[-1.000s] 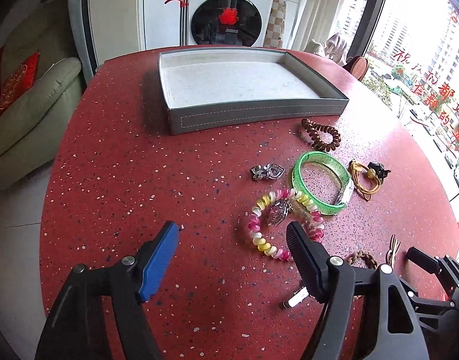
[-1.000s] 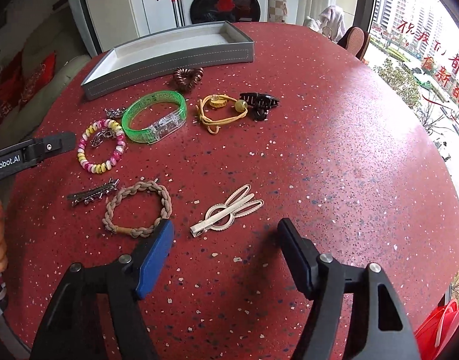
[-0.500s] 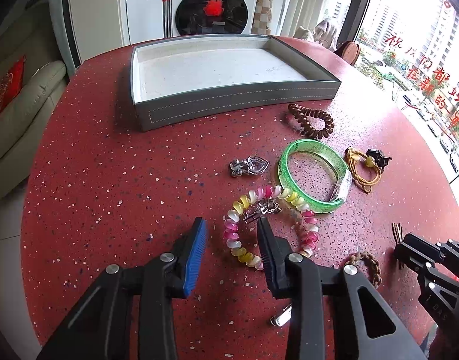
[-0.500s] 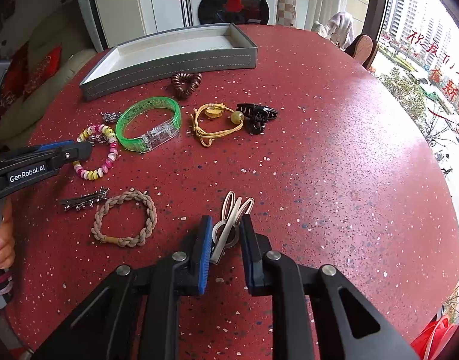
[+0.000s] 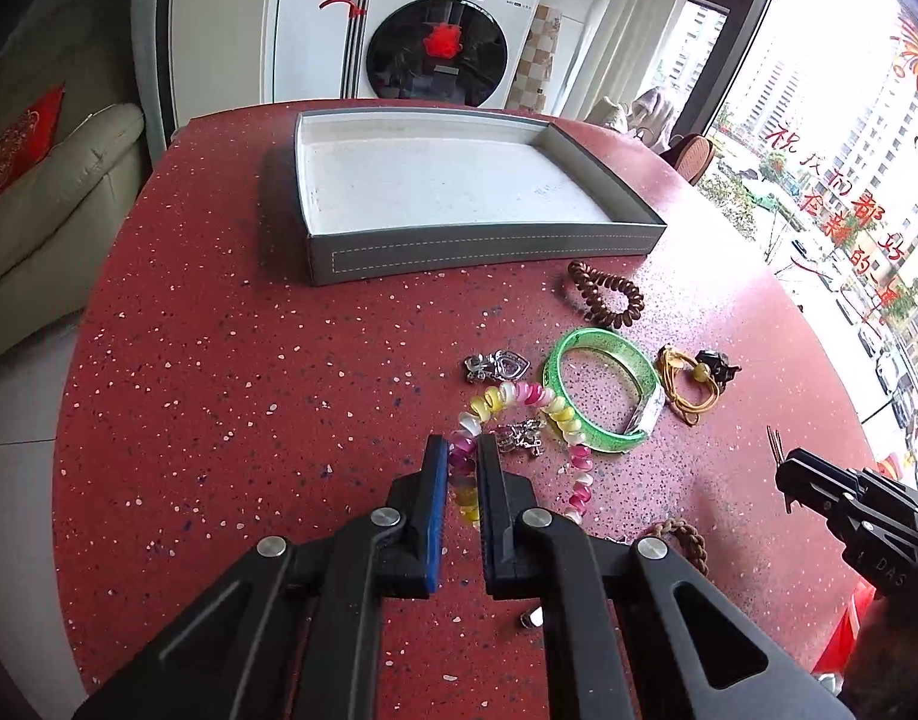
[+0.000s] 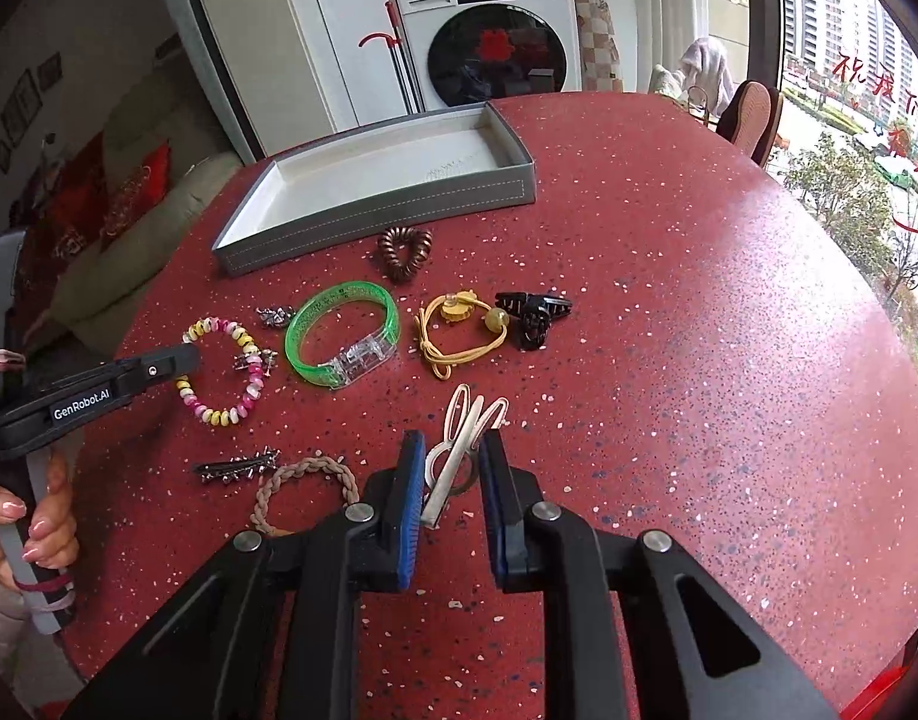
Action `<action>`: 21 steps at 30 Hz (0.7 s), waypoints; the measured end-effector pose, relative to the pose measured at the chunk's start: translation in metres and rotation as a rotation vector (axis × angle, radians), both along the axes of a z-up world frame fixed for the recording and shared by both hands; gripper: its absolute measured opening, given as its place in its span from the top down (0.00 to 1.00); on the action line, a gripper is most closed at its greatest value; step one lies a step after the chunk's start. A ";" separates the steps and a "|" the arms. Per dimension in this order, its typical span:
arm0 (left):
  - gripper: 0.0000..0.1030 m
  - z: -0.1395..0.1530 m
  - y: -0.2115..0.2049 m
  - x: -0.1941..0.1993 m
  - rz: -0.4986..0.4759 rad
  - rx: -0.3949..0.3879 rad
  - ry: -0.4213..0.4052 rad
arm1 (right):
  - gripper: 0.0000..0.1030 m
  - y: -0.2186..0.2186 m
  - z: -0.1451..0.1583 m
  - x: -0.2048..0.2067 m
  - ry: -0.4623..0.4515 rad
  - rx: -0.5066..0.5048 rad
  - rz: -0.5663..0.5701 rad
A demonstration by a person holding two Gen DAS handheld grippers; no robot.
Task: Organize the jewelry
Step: 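Carry the beaded bracelet and white hair pin into the tray and release both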
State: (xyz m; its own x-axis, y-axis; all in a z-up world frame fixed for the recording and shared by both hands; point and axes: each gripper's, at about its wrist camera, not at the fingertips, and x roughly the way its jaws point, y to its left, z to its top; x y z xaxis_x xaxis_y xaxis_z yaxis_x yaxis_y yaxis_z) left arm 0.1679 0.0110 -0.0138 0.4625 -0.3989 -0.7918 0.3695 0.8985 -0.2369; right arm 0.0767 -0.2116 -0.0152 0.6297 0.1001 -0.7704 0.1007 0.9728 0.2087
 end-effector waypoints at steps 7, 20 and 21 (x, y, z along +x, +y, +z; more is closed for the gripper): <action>0.73 0.047 0.009 0.015 0.059 -0.075 -0.026 | 0.81 -0.005 0.032 0.040 -0.045 0.040 0.077; 0.73 0.117 -0.009 0.123 0.170 -0.083 -0.098 | 0.81 -0.028 0.089 0.180 -0.094 0.046 0.147; 0.73 0.116 -0.013 0.134 0.177 -0.074 -0.097 | 0.81 -0.029 0.087 0.192 -0.090 0.052 0.147</action>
State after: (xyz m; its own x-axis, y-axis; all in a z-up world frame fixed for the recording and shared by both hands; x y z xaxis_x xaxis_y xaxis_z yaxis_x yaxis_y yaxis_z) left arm 0.3023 -0.0017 0.1019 0.6028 -0.3602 -0.7120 0.2316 0.9329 -0.2759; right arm 0.2685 -0.2407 0.0721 0.6715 0.2343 -0.7029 -0.0629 0.9633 0.2610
